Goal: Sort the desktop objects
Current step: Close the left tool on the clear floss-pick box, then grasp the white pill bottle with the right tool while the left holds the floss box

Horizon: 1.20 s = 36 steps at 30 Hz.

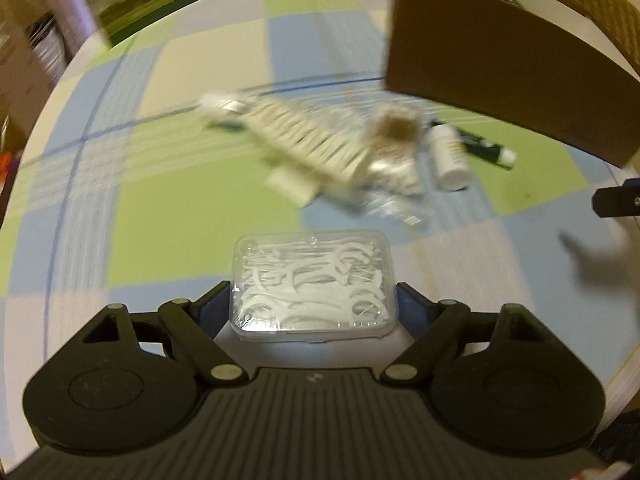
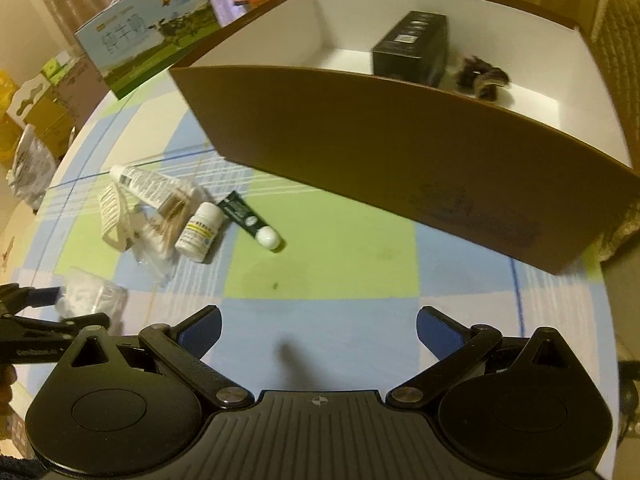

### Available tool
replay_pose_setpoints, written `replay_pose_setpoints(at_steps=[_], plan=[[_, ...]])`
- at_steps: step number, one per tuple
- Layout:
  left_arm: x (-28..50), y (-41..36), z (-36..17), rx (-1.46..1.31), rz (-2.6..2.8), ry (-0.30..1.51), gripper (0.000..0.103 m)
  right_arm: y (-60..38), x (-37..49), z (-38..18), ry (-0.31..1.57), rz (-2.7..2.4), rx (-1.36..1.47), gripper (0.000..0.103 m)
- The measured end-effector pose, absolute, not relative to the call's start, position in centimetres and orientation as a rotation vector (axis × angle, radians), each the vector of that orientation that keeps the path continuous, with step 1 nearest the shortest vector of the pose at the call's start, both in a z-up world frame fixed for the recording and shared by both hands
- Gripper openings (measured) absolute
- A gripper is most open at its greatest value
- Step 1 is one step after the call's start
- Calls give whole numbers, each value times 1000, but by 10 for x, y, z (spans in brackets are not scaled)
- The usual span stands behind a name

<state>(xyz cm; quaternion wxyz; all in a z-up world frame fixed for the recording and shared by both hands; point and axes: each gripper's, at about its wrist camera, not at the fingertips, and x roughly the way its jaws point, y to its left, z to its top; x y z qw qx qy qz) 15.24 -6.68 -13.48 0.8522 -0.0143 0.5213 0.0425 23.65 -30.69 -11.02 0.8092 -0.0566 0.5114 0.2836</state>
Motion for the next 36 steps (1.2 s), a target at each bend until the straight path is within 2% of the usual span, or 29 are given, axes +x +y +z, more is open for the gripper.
replay_pose_setpoints(at_steps=[5, 7, 13, 22, 26, 30, 36], plan=[[146, -42, -134, -53, 146, 1093, 84, -290, 235, -113, 1086, 665, -131, 101], [147, -39, -131, -46, 153, 1074, 88, -283, 235, -113, 1075, 695, -137, 101], [155, -34, -136, -6, 140, 1036, 85, -258, 234, -116, 1041, 767, -144, 100], [169, 9, -135, -51, 265, 1040, 84, -210, 239, -125, 1021, 789, -154, 47], [175, 21, -135, -59, 286, 1040, 84, -196, 241, -129, 1013, 745, -158, 39], [180, 32, -135, -82, 296, 1041, 84, -189, 248, -134, 1030, 693, -166, 37], [187, 39, -135, -83, 276, 1042, 84, -184, 253, -147, 1064, 665, -186, 24]])
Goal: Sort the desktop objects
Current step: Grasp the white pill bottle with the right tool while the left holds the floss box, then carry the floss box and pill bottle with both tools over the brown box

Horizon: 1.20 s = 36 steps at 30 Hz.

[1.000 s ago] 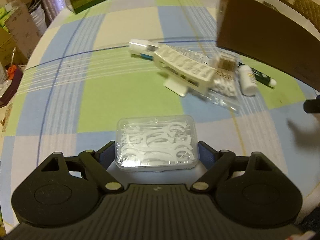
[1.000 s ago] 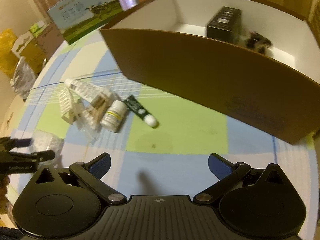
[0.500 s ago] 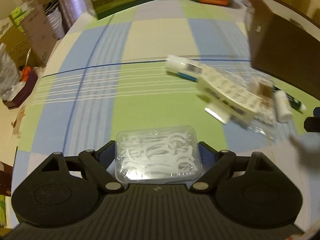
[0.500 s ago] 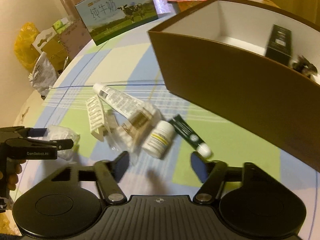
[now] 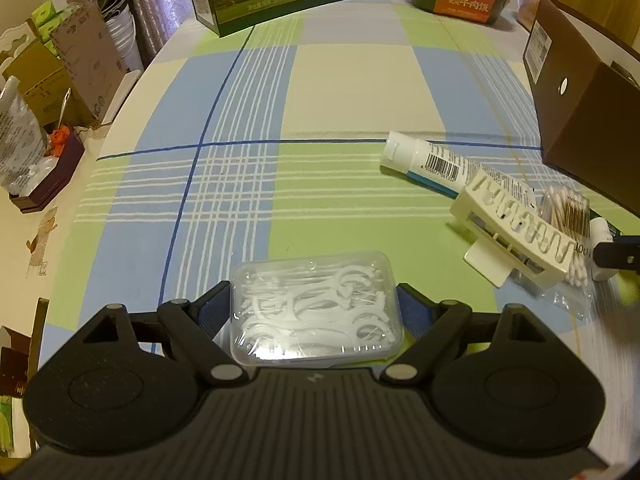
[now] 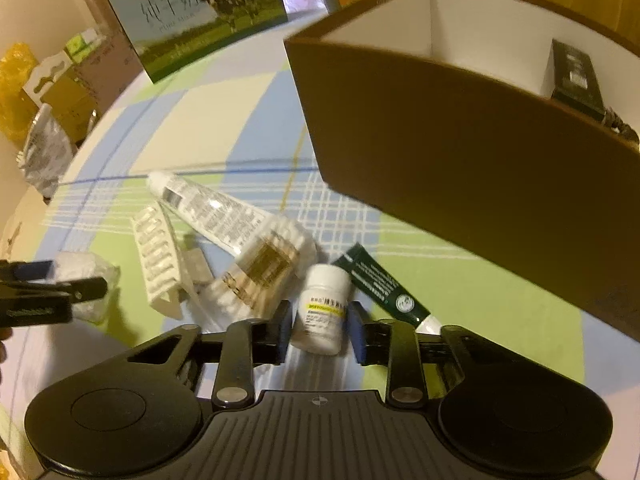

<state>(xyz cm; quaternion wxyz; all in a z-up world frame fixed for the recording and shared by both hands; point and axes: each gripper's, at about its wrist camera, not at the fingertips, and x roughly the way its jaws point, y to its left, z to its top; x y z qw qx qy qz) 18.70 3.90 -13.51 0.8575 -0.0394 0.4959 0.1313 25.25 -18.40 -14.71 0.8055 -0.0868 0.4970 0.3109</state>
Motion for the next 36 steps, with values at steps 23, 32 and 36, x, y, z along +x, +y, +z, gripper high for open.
replay_pose_setpoints(at_steps=[23, 32, 36], plan=[[159, -9, -132, -27, 116, 1087, 84, -257, 217, -136, 1154, 649, -158, 24], [147, -51, -113, -27, -4, 1084, 84, -294, 206, -122, 1149, 634, -102, 24], [147, -69, -94, -8, -52, 1038, 84, -303, 204, -109, 1124, 635, -92, 24]])
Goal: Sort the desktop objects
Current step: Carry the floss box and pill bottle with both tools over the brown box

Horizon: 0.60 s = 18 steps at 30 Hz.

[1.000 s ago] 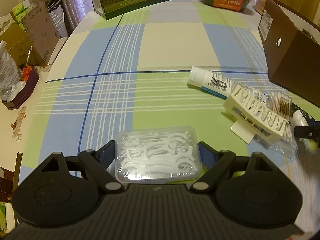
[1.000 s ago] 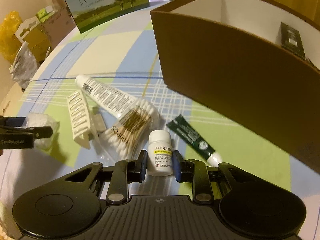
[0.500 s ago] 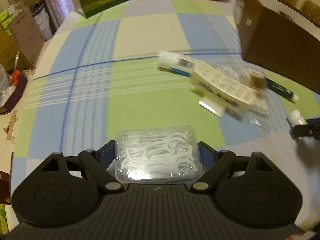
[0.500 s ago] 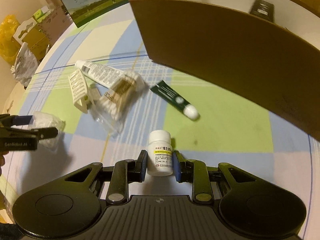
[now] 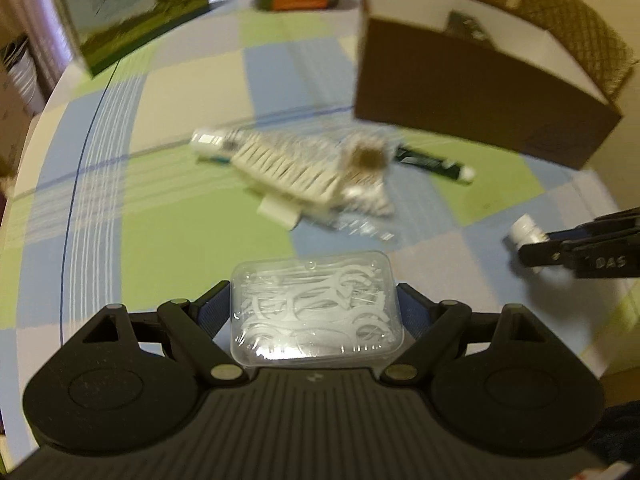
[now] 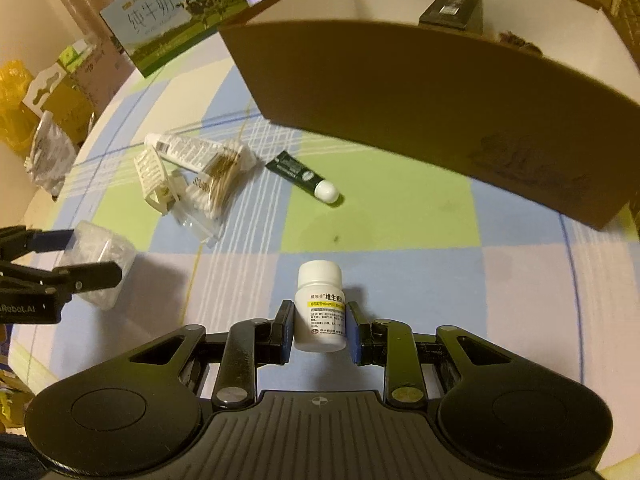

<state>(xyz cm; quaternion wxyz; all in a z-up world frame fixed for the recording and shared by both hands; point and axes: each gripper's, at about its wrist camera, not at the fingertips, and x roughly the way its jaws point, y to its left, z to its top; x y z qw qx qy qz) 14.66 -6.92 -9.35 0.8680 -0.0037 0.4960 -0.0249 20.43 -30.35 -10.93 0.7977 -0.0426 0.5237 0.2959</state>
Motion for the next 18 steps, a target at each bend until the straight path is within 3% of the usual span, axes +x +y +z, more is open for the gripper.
replay_pose_setpoints(at_steps=[18], plan=[[180, -138, -57, -10, -186, 930, 84, -372, 218, -81, 1079, 534, -43, 24]])
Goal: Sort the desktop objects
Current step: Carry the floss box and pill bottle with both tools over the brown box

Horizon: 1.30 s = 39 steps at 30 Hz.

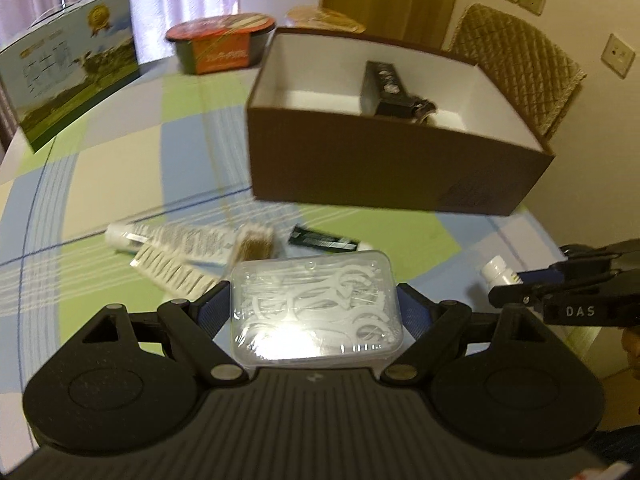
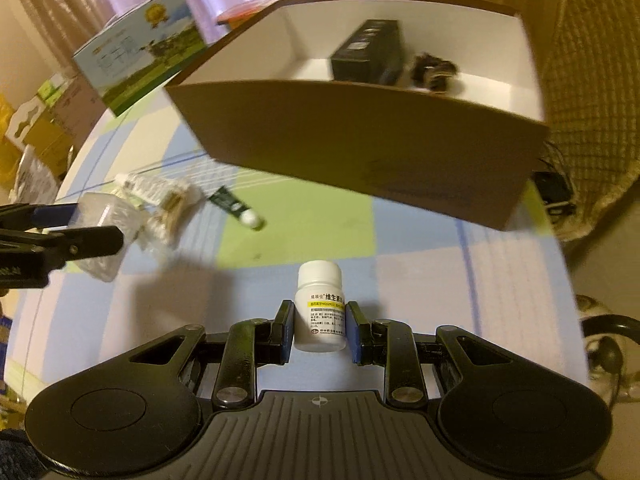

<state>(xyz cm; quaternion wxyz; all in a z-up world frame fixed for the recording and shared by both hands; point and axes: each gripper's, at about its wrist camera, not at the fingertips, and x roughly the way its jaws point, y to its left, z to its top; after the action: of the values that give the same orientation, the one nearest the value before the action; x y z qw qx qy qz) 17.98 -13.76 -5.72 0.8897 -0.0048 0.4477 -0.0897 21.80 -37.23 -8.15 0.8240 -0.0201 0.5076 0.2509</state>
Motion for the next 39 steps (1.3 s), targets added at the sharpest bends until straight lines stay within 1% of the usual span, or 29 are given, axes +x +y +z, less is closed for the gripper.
replay_pose_setpoints(at_steps=[11, 21, 31, 39], plan=[[202, -161, -36, -14, -204, 879, 84, -411, 240, -69, 1054, 497, 8, 24], [229, -169, -14, -13, -205, 832, 84, -401, 254, -40, 995, 618, 102, 24], [285, -178, 9, -16, -214, 755, 84, -405, 304, 4, 843, 596, 105, 24], [344, -192, -1, 2, -223, 792, 84, -402, 348, -8, 868, 554, 66, 24]])
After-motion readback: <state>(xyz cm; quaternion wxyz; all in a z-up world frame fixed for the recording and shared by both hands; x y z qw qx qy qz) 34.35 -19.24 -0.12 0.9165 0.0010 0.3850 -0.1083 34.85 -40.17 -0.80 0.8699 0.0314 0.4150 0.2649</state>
